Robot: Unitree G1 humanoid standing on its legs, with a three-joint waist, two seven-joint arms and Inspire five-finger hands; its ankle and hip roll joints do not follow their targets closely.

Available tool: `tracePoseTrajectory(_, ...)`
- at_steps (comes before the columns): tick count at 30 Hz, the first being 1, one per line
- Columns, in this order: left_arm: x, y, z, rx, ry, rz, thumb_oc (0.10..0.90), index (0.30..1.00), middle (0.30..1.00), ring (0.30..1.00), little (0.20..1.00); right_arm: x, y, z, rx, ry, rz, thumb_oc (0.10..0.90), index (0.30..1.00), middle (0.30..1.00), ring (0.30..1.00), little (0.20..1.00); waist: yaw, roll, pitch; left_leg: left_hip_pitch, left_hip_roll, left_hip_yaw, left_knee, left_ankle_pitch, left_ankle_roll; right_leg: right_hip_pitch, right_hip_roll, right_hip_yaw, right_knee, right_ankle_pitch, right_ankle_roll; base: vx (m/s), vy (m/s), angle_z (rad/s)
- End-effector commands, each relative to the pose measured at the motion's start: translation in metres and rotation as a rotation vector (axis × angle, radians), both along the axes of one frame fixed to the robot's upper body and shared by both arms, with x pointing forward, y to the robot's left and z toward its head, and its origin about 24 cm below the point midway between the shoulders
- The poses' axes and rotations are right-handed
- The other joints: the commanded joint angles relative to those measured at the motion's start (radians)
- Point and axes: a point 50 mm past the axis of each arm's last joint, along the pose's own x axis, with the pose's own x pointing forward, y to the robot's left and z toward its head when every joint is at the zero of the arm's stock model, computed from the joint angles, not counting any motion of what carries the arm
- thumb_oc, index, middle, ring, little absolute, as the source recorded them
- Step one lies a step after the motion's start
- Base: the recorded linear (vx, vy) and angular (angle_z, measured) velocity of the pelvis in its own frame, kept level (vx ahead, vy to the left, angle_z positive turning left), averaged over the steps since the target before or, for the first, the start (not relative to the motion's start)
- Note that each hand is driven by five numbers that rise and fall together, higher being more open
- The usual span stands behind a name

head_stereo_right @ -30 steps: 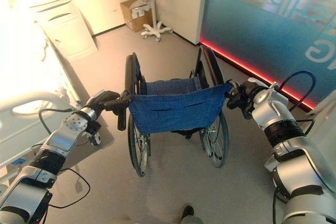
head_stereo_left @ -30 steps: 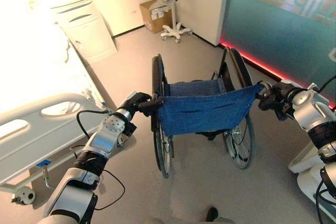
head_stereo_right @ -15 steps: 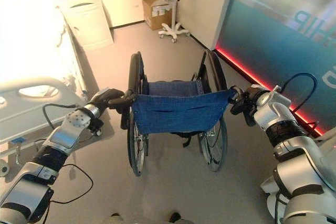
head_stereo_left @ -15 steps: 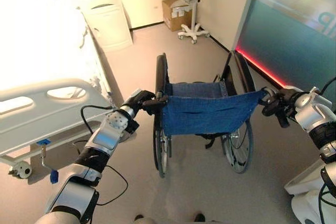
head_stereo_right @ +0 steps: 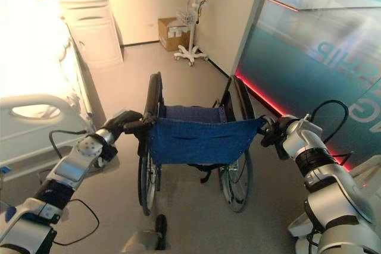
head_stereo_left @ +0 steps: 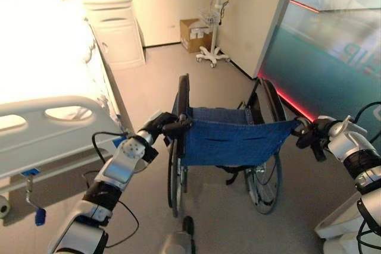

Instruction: Push the wheelchair next to the bed

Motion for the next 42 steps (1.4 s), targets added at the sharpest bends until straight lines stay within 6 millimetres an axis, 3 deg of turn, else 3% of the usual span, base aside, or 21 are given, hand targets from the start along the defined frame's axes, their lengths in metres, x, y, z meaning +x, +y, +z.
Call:
tracePoseTrajectory(1, -0.02, 0.035, -0.039, 0.307, 0.166, 0.064, 0.4, 0.3, 0.3, 0.3, 0.3, 0.029, 0.093, 0.027, -0.075, -0.088, 0.559, 0.4, 0.3, 0.3, 0.3, 0.3, 0.067, -0.046, 0.067, 0.051, -0.05, -0.053, -0.106, 0.033, 0.045, 0.008, -0.04, 0.121, 0.208, 0.207, 0.065, 0.12, 0.104, 0.05)
tracePoseTrajectory(2, -0.019, 0.035, -0.039, 0.309, 0.165, 0.068, 0.4, 0.3, 0.3, 0.3, 0.3, 0.029, 0.093, 0.027, -0.079, -0.089, 0.564, 0.4, 0.3, 0.3, 0.3, 0.3, 0.065, -0.044, 0.065, 0.051, -0.051, -0.06, -0.107, 0.032, 0.05, -0.007, -0.045, 0.129, 0.238, 0.237, 0.074, 0.19, 0.155, 0.11)
tracePoseTrajectory(3, -0.017, 0.034, -0.038, 0.309, 0.164, 0.067, 0.4, 0.3, 0.3, 0.3, 0.3, 0.028, 0.09, 0.024, -0.076, -0.091, 0.557, 0.4, 0.3, 0.3, 0.3, 0.3, 0.05, -0.034, 0.068, 0.071, -0.064, -0.104, -0.121, 0.022, 0.068, -0.07, -0.064, 0.172, 0.36, 0.285, 0.093, 0.21, 0.098, 0.21)
tracePoseTrajectory(5, -0.016, 0.033, -0.039, 0.309, 0.167, 0.059, 0.4, 0.3, 0.3, 0.3, 0.3, 0.026, 0.087, 0.022, -0.073, -0.09, 0.545, 0.4, 0.3, 0.3, 0.3, 0.3, 0.039, -0.025, 0.066, 0.076, -0.066, -0.137, -0.121, 0.019, 0.072, -0.106, -0.061, 0.199, 0.383, 0.307, 0.094, 0.22, -0.002, 0.37)
tracePoseTrajectory(6, -0.017, 0.031, -0.04, 0.313, 0.174, 0.039, 0.4, 0.3, 0.3, 0.3, 0.3, 0.023, 0.083, 0.02, -0.059, -0.087, 0.527, 0.4, 0.3, 0.3, 0.3, 0.3, 0.015, -0.014, 0.069, 0.104, -0.069, -0.199, -0.12, 0.014, 0.068, -0.166, -0.068, 0.253, 0.348, 0.33, 0.092, 0.18, -0.084, 0.37)
tracePoseTrajectory(7, -0.017, 0.031, -0.04, 0.313, 0.174, 0.039, 0.4, 0.3, 0.3, 0.3, 0.3, 0.023, 0.083, 0.02, -0.059, -0.086, 0.527, 0.4, 0.3, 0.3, 0.3, 0.3, 0.013, -0.015, 0.069, 0.106, -0.071, -0.202, -0.121, 0.013, 0.068, -0.164, -0.069, 0.25, 0.35, 0.327, 0.093, 0.38, -0.191, 0.2)
tracePoseTrajectory(9, -0.015, 0.03, -0.038, 0.315, 0.165, 0.026, 0.4, 0.3, 0.3, 0.3, 0.3, 0.021, 0.079, 0.022, -0.06, -0.086, 0.515, 0.4, 0.3, 0.3, 0.3, 0.3, -0.04, 0.008, 0.092, 0.183, -0.061, -0.296, -0.123, -0.028, 0.059, -0.322, -0.125, 0.313, 0.256, 0.394, 0.084, 0.33, -0.184, -0.07)
tracePoseTrajectory(10, -0.014, 0.03, -0.038, 0.314, 0.164, 0.027, 0.4, 0.3, 0.3, 0.3, 0.3, 0.021, 0.079, 0.022, -0.061, -0.087, 0.515, 0.4, 0.3, 0.3, 0.3, 0.3, -0.044, 0.009, 0.097, 0.19, -0.062, -0.302, -0.121, -0.036, 0.059, -0.324, -0.128, 0.315, 0.251, 0.393, 0.085, 0.33, -0.223, -0.02)
tracePoseTrajectory(12, -0.008, 0.026, -0.03, 0.307, 0.134, 0.021, 0.4, 0.3, 0.3, 0.3, 0.3, 0.022, 0.077, 0.026, -0.072, -0.101, 0.496, 0.4, 0.3, 0.3, 0.3, 0.3, -0.073, -0.01, 0.12, 0.226, -0.072, -0.341, -0.08, -0.119, 0.056, -0.387, -0.183, 0.364, 0.048, 0.446, 0.098, 0.41, -0.287, 0.22)
tracePoseTrajectory(16, -0.008, 0.024, -0.031, 0.273, 0.098, 0.013, 0.4, 0.3, 0.3, 0.3, 0.3, 0.025, 0.078, 0.041, -0.061, -0.108, 0.448, 0.4, 0.3, 0.3, 0.3, 0.3, -0.089, -0.008, 0.121, 0.255, -0.042, -0.37, -0.033, -0.176, 0.033, -0.393, -0.174, 0.366, -0.089, 0.439, 0.101, 0.36, -0.252, 0.72)
tracePoseTrajectory(18, -0.008, 0.024, -0.031, 0.27, 0.094, 0.009, 0.4, 0.3, 0.3, 0.3, 0.3, 0.025, 0.077, 0.043, -0.058, -0.105, 0.437, 0.4, 0.3, 0.3, 0.3, 0.3, -0.092, -0.01, 0.118, 0.258, -0.038, -0.378, -0.023, -0.186, 0.029, -0.384, -0.17, 0.371, -0.085, 0.44, 0.097, 0.36, -0.302, 1.37)
tracePoseTrajectory(20, -0.012, 0.026, -0.033, 0.259, 0.1, 0.013, 0.4, 0.3, 0.3, 0.3, 0.3, 0.023, 0.071, 0.044, -0.045, -0.089, 0.411, 0.4, 0.3, 0.3, 0.3, 0.3, -0.102, -0.018, 0.1, 0.261, -0.017, -0.388, 0.005, -0.185, 0.017, -0.362, -0.146, 0.387, -0.028, 0.402, 0.087, 0.45, -0.352, 0.82)
tracePoseTrajectory(21, -0.016, 0.028, -0.04, 0.225, 0.125, 0.026, 0.4, 0.3, 0.3, 0.3, 0.3, 0.022, 0.068, 0.046, -0.034, -0.068, 0.414, 0.4, 0.3, 0.3, 0.3, 0.3, -0.105, -0.021, 0.082, 0.272, 0.008, -0.39, 0.016, -0.163, -0.004, -0.35, -0.143, 0.372, 0.039, 0.381, 0.079, 0.34, -0.214, 0.97)
tracePoseTrajectory(24, -0.02, 0.027, -0.046, 0.215, 0.139, 0.055, 0.4, 0.3, 0.3, 0.3, 0.3, 0.021, 0.068, 0.047, -0.035, -0.062, 0.442, 0.4, 0.3, 0.3, 0.3, 0.3, -0.114, -0.013, 0.068, 0.292, 0.066, -0.346, 0.001, -0.088, -0.036, -0.315, -0.124, 0.321, 0.052, 0.336, 0.057, 0.32, -0.216, 0.59)
tracePoseTrajectory(25, -0.02, 0.024, -0.05, 0.212, 0.145, 0.061, 0.4, 0.3, 0.3, 0.3, 0.3, 0.021, 0.067, 0.048, -0.037, -0.071, 0.452, 0.4, 0.3, 0.3, 0.3, 0.3, -0.122, -0.006, 0.062, 0.279, 0.098, -0.32, 0.008, -0.02, -0.056, -0.286, -0.104, 0.294, 0.045, 0.304, 0.037, 0.27, -0.232, 0.51)
tracePoseTrajectory(33, -0.011, 0.009, -0.047, 0.22, 0.135, 0.014, 0.4, 0.3, 0.3, 0.3, 0.3, 0.022, 0.067, 0.049, -0.024, -0.123, 0.417, 0.4, 0.3, 0.3, 0.3, 0.3, -0.157, 0.008, 0.045, 0.273, 0.139, -0.22, 0.03, 0.078, -0.11, -0.208, -0.061, 0.209, -0.007, 0.262, -0.012, 0.21, -0.191, 0.57)
tracePoseTrajectory(37, 0.001, -0.003, -0.045, 0.228, 0.1, 0.006, 0.4, 0.3, 0.3, 0.3, 0.3, 0.023, 0.066, 0.04, -0.005, -0.156, 0.37, 0.4, 0.3, 0.3, 0.3, 0.3, -0.2, 0.012, 0.025, 0.299, 0.164, -0.148, 0.127, 0.132, -0.136, -0.225, -0.046, 0.153, -0.005, 0.255, -0.051, 0.1, -0.167, 0.39)
tracePoseTrajectory(39, 0.004, -0.006, -0.044, 0.22, 0.078, 0.023, 0.4, 0.3, 0.3, 0.3, 0.3, 0.024, 0.065, 0.035, 0.008, -0.165, 0.351, 0.4, 0.3, 0.3, 0.3, 0.3, -0.206, 0.016, 0.021, 0.295, 0.158, -0.143, 0.152, 0.144, -0.14, -0.223, -0.034, 0.138, -0.002, 0.245, -0.062, 0.12, -0.142, -0.15)
tracePoseTrajectory(42, 0.01, -0.007, -0.033, 0.21, 0.022, 0.06, 0.4, 0.3, 0.3, 0.3, 0.3, 0.025, 0.071, 0.027, 0.05, -0.187, 0.317, 0.4, 0.3, 0.3, 0.3, 0.3, -0.17, 0.018, 0.048, 0.184, 0.062, -0.184, 0.132, 0.099, -0.1, -0.179, 0.002, 0.185, 0.006, 0.214, -0.061, 0.23, -0.135, 0.21)
